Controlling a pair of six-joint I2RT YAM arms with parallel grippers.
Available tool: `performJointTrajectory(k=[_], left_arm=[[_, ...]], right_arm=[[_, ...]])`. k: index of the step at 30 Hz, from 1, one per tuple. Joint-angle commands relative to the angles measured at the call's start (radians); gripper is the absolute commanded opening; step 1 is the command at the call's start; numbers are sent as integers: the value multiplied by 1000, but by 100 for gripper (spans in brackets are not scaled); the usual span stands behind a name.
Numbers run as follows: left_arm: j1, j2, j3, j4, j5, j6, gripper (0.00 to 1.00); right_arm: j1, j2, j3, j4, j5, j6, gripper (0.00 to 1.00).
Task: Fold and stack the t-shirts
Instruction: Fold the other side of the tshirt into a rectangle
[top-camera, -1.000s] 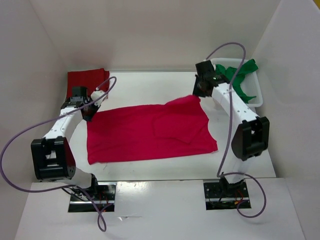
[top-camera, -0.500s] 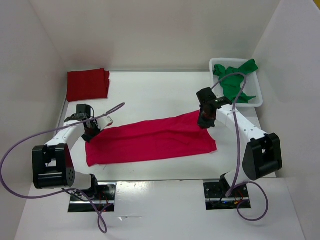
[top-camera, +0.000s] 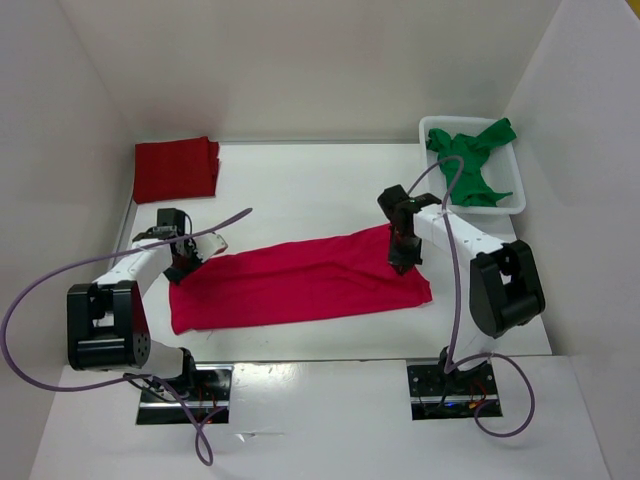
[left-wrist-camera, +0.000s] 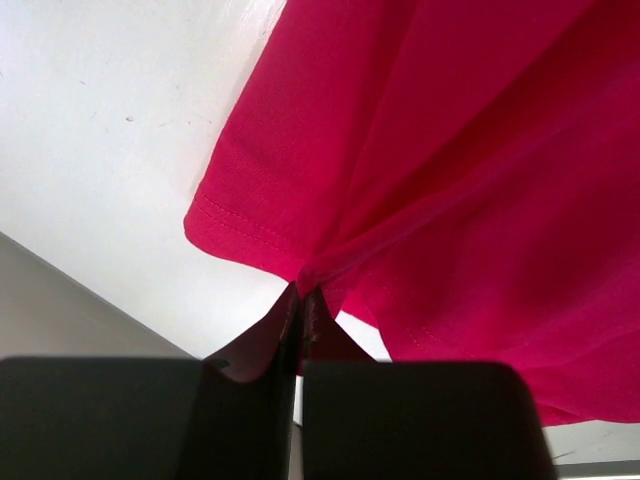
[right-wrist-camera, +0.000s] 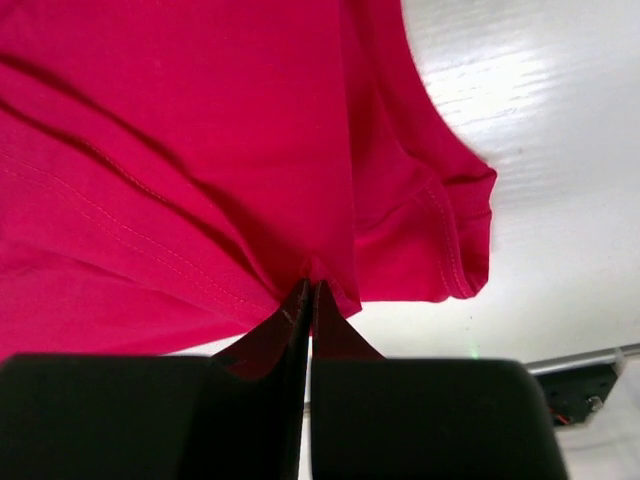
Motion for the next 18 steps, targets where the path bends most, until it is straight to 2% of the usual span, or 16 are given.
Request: performJointTrajectory(k=[1,2,3,4,5,6,8,9,10,14,16,18], left_arm=[[-11,-8,20,7,-44,40,0],[-20,-8,9,17,-56,40,0],[-20,-8,9,17,-56,40,2],[-20,-8,9,17,-67,40,2],[-20,-8,9,17,-67,40,5],[-20,-8,9,17,-67,40,8],[-20,-8,9,-13,-67,49,19],[-20,-8,9,-13,-67,49,29],[-20,-17,9,-23,-67,49,32],[-20,-26,9,-12,-112,58,33],[-20,-35,9,-35,-113,58,33],[-29,-60,9,-44,-123,58,39]], right_arm=[[24,10,32,-69,-2,-19,0],[33,10,32,-69,-2,-19,1],[33,22,23,-69,-2,-10,10],[33,31,23,-69,-2,-10,25],[33,31,23,-78,7,-10,46],[33,31,35,-79,7,-10,51],[33,8,46,-79,21,0,57],[33,-1,46,-79,21,0,57],[42,-10,60,-62,21,-11,57],[149,-7,141,48,-8,-20,57],[163,31,169,101,4,-20,57],[172,120,221,161,4,-20,58]])
